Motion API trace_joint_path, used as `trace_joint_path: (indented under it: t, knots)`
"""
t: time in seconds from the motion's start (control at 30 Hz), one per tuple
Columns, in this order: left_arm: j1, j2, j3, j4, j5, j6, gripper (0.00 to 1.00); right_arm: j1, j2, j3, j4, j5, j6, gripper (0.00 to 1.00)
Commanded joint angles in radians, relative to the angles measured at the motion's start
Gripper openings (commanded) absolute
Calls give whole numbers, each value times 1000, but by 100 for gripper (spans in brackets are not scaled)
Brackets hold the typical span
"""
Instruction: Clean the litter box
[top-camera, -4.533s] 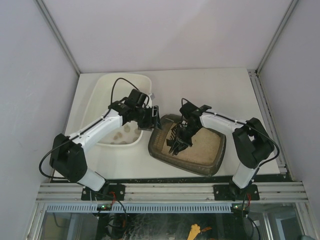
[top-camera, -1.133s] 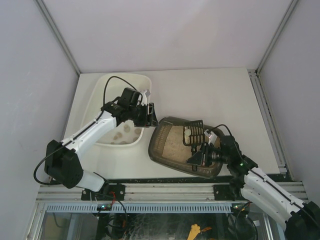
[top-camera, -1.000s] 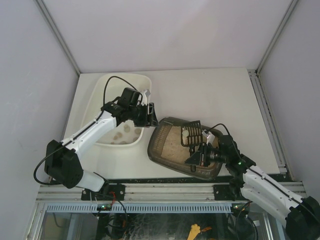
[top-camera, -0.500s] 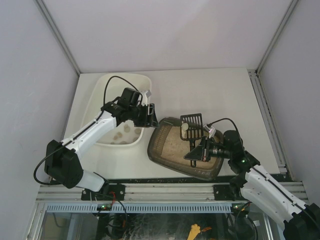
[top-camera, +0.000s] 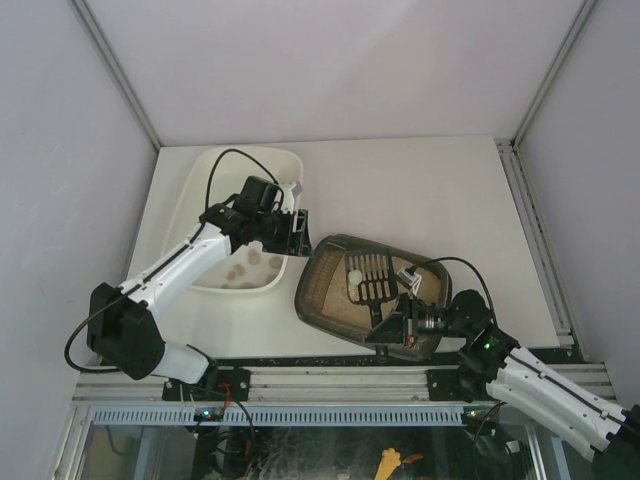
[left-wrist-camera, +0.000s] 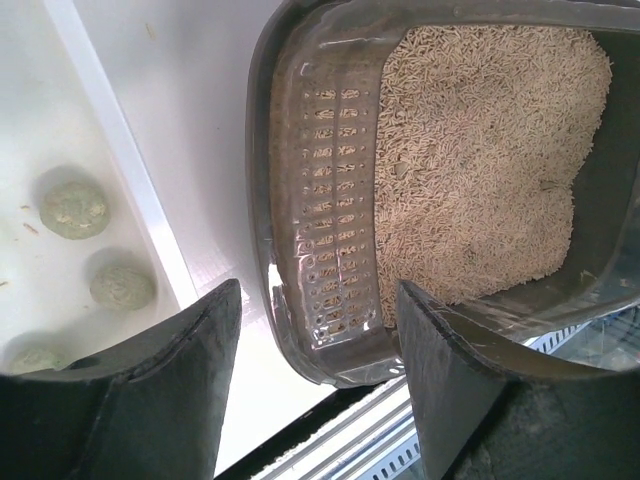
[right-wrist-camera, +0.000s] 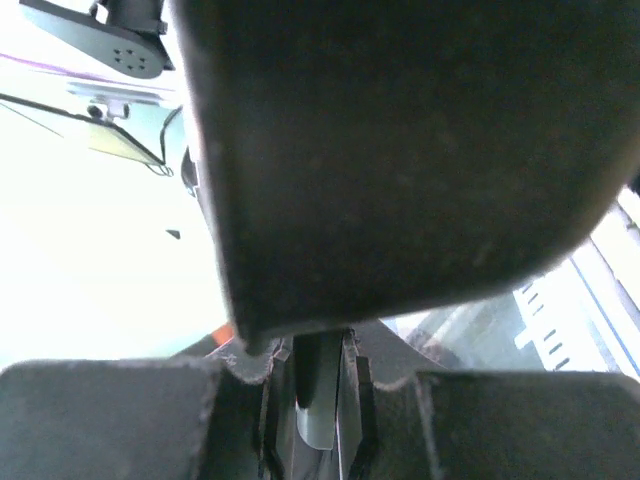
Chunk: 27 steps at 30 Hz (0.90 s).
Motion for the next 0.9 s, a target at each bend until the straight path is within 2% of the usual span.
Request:
trace_joint_path:
  t: [0.0, 0.17, 0.37, 0.47, 0.6, 0.77, 0.87]
  knots:
    - [4, -29, 49, 3, -28, 36, 68, -20, -62, -22, 100, 103, 116, 0]
    - [4, -21, 57, -5, -31, 41, 68, 11, -133, -35, -68, 234, 80, 0]
    - [4, -23, 55, -4, -29, 44, 68, -93, -214, -74, -176, 252, 106, 0]
    - [5, -30, 52, -5, -30, 45, 68, -81, -177, -71, -165, 233, 95, 0]
    - [4, -34, 51, -4, -31, 47, 68, -129, -185, -76, -183, 237, 105, 0]
    - [4, -35, 54, -9, -48, 54, 68, 4, -56, -28, -163, 260, 45, 0]
    - [4, -26, 61, -10, -52, 56, 68, -74, -83, -81, -101, 232, 81, 0]
